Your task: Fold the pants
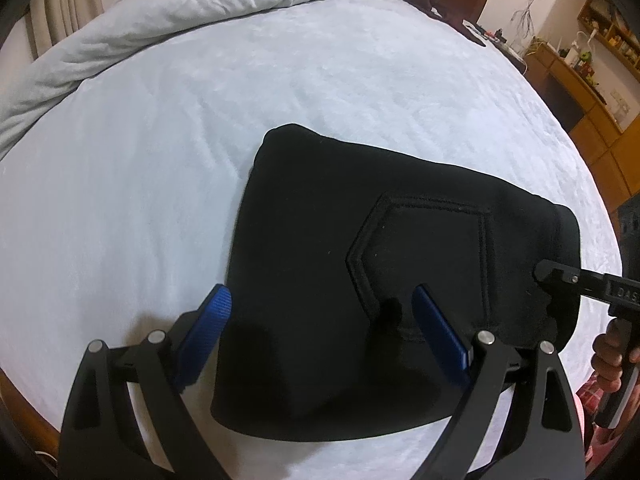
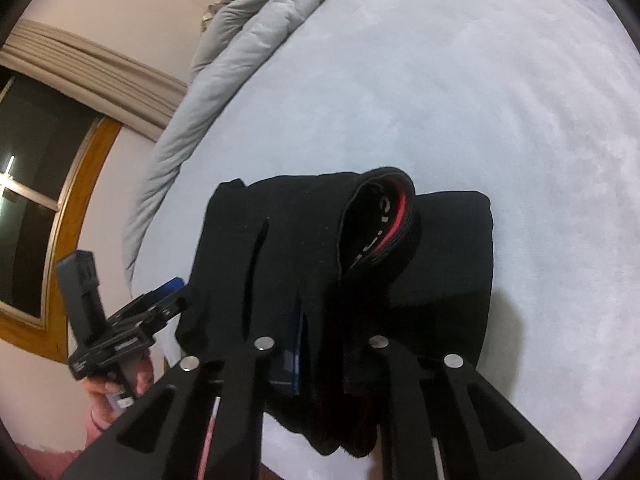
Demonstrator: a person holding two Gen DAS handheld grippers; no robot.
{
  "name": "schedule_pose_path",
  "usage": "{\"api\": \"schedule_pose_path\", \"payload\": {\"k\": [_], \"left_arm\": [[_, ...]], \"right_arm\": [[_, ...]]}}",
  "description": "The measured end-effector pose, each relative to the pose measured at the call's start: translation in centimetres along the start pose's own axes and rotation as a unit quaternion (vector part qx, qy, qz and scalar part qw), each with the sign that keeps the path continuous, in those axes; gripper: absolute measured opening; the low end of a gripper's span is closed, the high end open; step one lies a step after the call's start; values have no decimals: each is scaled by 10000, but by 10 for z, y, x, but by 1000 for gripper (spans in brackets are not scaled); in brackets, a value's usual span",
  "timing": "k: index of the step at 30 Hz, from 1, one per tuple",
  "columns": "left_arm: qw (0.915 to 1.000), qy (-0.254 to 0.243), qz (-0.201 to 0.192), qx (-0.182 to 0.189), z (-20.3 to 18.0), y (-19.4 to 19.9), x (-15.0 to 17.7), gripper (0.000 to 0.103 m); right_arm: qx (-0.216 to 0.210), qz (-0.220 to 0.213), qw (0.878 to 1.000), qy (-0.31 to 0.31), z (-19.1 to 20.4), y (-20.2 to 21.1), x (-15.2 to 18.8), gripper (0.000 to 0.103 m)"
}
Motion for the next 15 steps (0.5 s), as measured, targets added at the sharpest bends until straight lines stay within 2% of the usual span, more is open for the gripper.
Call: {"api": "schedule_pose_path", "payload": {"k": [2,7,15], "left_arm": [[10000,-25,-16,-5,-2,2,-1,91],[10000,-68,-46,34,-7,6,-2,91],[9999,-122,-43,78,-12,6,-3,91]], "right_arm": [[-119,-55,9999,5,5,9,1,12],[-110,-277,9995,106,12,34,-2,12],[105,-358,9993,-15,-5,46,-1,11]]}}
Point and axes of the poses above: each gripper's, at about its wrist camera, not at the fingertips, and y roughly against the way its jaws point, z to its left, x to its underside, the point moved 10 cm from there along -y, roughly the way its jaws point, and after that the axes turned 15 degrees about z, right-handed, at the moved point
